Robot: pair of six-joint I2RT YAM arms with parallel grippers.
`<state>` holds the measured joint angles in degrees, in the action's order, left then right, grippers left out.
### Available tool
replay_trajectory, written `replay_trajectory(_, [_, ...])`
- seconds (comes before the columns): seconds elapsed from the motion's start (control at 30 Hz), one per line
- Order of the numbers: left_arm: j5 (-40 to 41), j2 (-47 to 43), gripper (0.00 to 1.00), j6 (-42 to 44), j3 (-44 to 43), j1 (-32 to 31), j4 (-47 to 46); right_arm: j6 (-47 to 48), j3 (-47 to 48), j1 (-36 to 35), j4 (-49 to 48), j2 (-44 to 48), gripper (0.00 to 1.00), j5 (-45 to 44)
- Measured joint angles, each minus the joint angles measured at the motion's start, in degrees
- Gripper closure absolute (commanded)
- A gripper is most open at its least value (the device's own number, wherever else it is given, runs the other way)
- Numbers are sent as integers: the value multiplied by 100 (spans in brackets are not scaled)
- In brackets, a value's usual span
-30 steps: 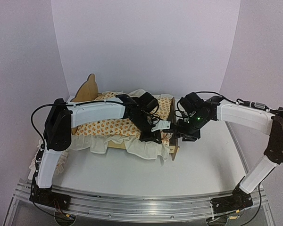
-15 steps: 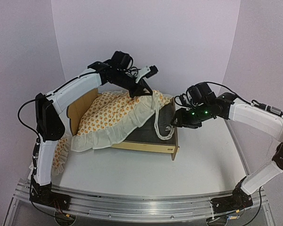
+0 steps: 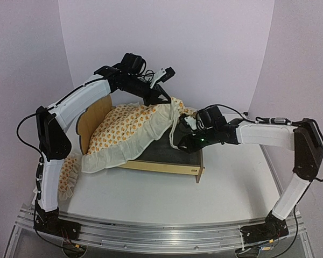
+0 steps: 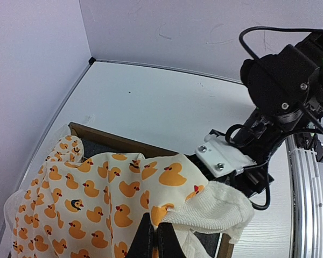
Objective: Set up the pet bed
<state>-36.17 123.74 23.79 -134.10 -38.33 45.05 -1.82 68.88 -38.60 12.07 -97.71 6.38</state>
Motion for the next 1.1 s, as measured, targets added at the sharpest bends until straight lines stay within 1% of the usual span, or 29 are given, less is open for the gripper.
replay_trajectory(0.07, [-26,0,100,-3,0,1,8,112,23,-14,-351,-185,51,35])
replay_trajectory(0.13, [-27,0,100,-2,0,14,19,153,20,-41,-826,-286,58,82])
replay_trajectory(0.27, [-30,0,100,6,0,27,54,124,158,-73,-1589,-565,60,178])
replay_trajectory(0.3, [-29,0,100,10,0,31,56,95,208,-82,-1707,-665,62,225])
replay_trajectory(0.33, [-29,0,100,14,0,34,57,63,251,-89,-1809,-760,68,270])
replay_trajectory(0.37, [-30,0,100,15,0,36,57,30,283,-93,-1886,-843,76,307])
replay_trajectory(0.47, [-32,0,100,16,0,36,61,-63,295,-95,-1960,-970,90,297])
replay_trajectory(0.57, [-37,0,100,17,0,36,59,-103,295,-95,-2000,-981,100,253])
replay_trajectory(0.77, [-39,0,100,21,0,40,62,-119,157,-95,-2027,-882,100,119])
replay_trajectory(0.83, [-36,0,100,26,0,49,71,-108,46,-95,-1838,-715,100,49])
replay_trajectory(0.93, [-32,0,100,37,0,62,103,-96,87,-99,-1235,-392,100,-127])
replay_trajectory(1.1, [-13,0,100,58,0,131,101,-148,812,-204,349,201,100,-598])
